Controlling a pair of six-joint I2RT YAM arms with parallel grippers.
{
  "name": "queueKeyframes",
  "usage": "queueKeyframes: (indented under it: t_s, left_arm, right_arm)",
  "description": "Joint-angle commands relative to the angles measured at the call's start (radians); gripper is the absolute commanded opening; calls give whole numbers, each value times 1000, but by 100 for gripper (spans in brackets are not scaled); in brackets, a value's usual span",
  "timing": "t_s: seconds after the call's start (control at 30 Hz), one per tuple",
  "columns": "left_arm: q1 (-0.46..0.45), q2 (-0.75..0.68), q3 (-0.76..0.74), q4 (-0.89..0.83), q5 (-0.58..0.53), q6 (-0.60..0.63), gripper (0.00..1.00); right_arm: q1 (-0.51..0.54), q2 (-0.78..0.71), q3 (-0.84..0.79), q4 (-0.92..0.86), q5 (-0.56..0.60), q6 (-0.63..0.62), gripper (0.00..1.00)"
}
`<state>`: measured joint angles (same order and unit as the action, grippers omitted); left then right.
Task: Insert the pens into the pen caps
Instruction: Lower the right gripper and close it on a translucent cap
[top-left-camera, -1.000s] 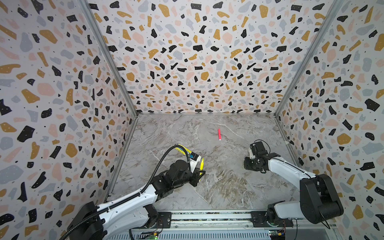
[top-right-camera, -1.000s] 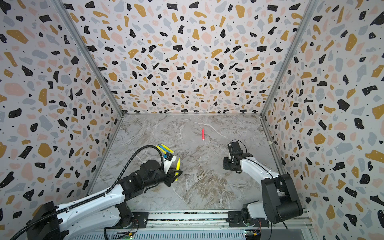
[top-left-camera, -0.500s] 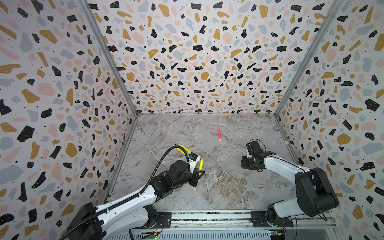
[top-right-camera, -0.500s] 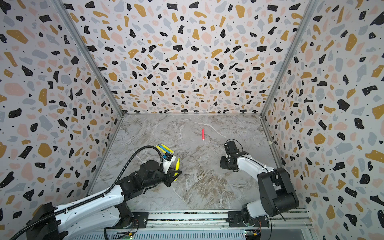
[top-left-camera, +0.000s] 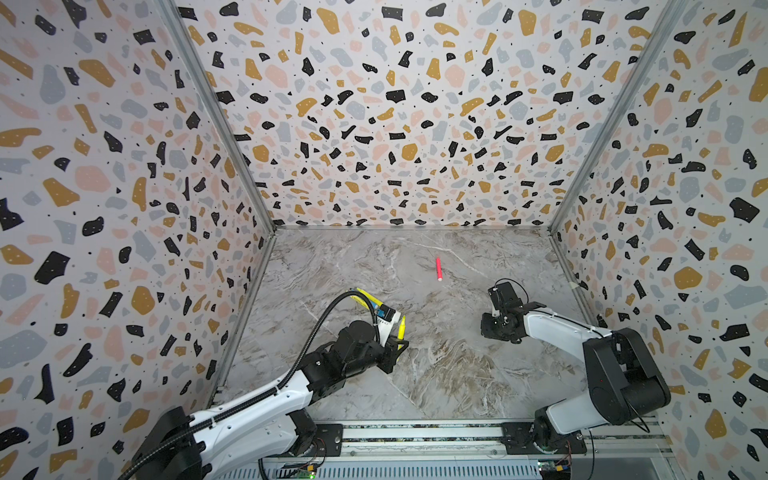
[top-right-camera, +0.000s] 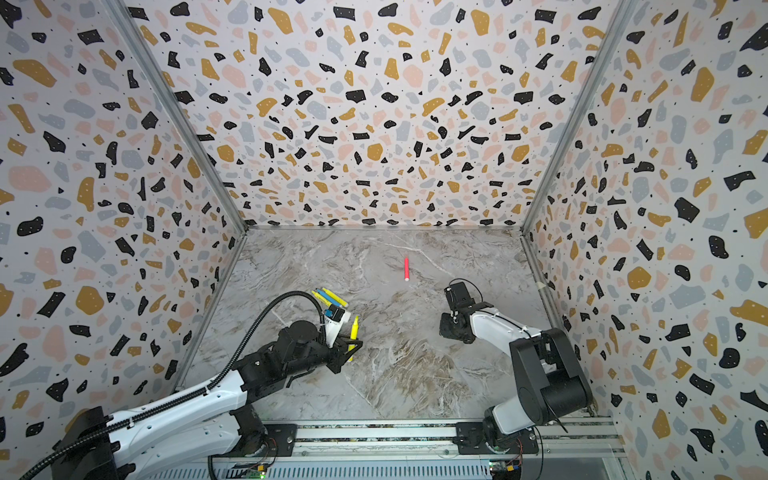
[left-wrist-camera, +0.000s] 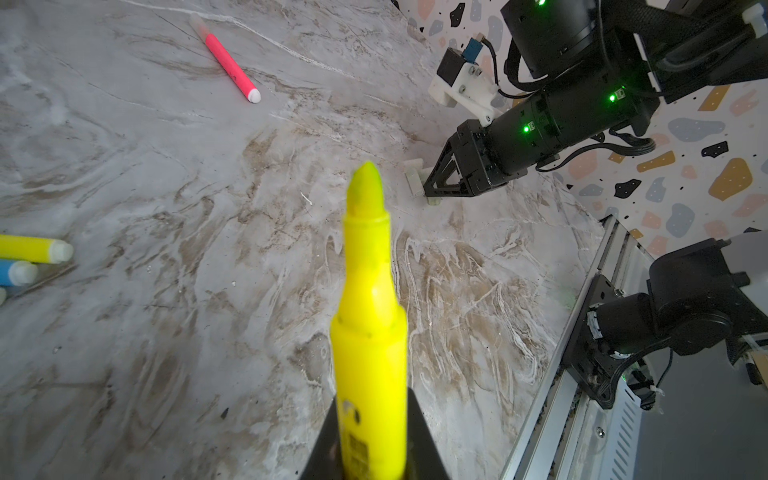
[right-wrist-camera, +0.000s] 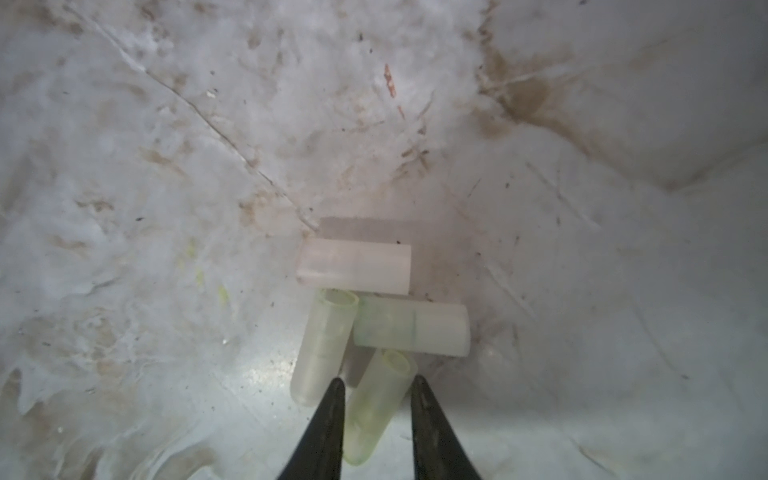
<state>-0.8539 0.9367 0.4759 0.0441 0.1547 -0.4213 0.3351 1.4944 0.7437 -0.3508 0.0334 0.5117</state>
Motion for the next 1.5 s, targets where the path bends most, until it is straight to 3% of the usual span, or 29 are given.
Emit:
queueKeyframes:
  t_s: [0.0,0.8,1.4,1.47]
  left_arm:
    - [-5,-15,14,9,-7,19,0]
    - [-4,-4,17,17,-6,19,0]
    - [-5,-10,23,24,-8,12,0]
    - [-4,-11,21,25,-8,12,0]
  right_arm:
    - [7,9,30,-11,34,11,29]
    - [35,57,-4,-14,48,-26,22]
    - [55,77,-26,-43,75,-38,27]
    - [60,82,-26,-46,78,-36,23]
